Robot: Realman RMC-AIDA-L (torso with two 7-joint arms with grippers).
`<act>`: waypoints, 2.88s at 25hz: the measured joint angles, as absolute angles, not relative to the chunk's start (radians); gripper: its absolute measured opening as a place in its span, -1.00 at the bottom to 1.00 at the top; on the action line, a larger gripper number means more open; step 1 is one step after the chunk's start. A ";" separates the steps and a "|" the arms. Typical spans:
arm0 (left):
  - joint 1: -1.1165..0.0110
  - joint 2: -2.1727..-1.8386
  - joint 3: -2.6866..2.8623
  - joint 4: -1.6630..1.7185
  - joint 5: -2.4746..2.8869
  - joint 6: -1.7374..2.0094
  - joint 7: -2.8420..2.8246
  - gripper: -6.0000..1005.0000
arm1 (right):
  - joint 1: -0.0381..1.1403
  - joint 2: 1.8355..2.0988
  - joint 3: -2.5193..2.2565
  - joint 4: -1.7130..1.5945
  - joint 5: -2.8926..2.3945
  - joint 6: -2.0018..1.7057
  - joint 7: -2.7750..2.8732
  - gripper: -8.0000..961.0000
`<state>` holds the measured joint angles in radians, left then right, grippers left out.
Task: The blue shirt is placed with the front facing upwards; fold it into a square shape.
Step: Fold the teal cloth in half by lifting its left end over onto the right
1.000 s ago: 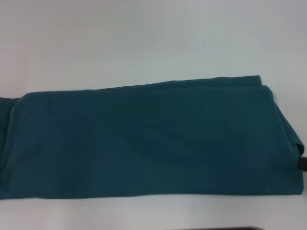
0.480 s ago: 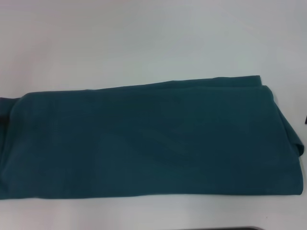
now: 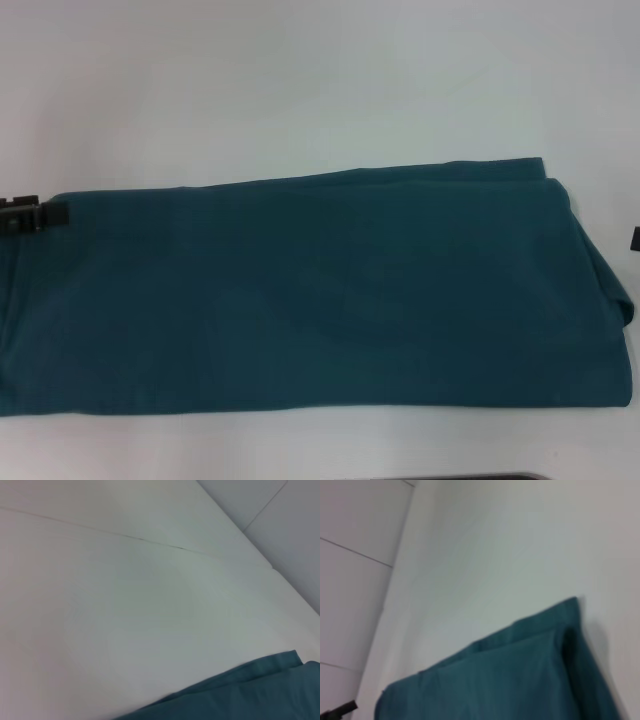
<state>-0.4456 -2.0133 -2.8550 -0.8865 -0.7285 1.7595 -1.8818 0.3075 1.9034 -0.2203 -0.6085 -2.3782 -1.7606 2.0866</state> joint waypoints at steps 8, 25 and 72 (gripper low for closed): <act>-0.455 -2.030 -2.851 -0.886 -0.731 1.756 -1.877 0.34 | 0.308 1.907 -0.232 -0.638 -2.439 -1.745 2.132 0.53; -0.457 -2.030 -2.846 -0.884 -0.732 1.755 -1.871 0.33 | 0.328 1.951 -0.271 -0.642 -2.467 -1.707 2.137 0.53; -0.472 -2.030 -2.830 -0.870 -0.732 1.722 -1.846 0.32 | 0.393 1.995 -0.348 -0.594 -2.469 -1.699 2.150 0.53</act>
